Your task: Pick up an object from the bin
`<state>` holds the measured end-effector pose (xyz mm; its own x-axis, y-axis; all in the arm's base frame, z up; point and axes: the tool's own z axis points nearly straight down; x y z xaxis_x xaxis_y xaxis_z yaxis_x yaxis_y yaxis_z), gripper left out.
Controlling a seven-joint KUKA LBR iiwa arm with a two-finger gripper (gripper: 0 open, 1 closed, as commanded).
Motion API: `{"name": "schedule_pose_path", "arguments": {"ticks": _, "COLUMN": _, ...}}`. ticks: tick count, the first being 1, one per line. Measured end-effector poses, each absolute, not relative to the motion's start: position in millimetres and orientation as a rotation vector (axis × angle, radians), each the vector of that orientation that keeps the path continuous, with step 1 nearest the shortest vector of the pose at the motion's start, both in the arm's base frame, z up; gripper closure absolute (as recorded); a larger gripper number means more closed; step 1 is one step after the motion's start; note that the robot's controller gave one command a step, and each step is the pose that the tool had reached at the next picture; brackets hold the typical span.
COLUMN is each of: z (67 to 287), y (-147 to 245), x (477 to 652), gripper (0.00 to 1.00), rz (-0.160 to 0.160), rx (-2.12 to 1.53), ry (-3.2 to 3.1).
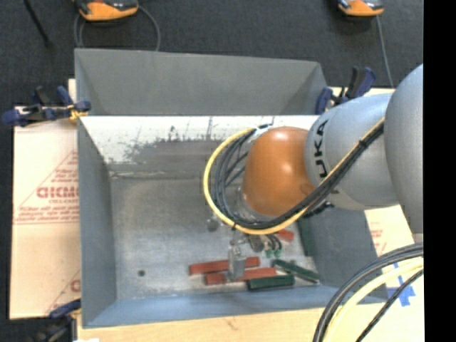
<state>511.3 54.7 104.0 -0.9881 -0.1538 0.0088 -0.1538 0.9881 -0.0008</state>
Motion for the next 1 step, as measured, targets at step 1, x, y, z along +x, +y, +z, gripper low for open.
{"name": "schedule_pose_path", "arguments": {"ticks": 1, "z": 71.1, "y": 31.2, "x": 478.7, "gripper": 0.00, "rz": -0.002, "rx": 0.051, "ry": -3.153}}
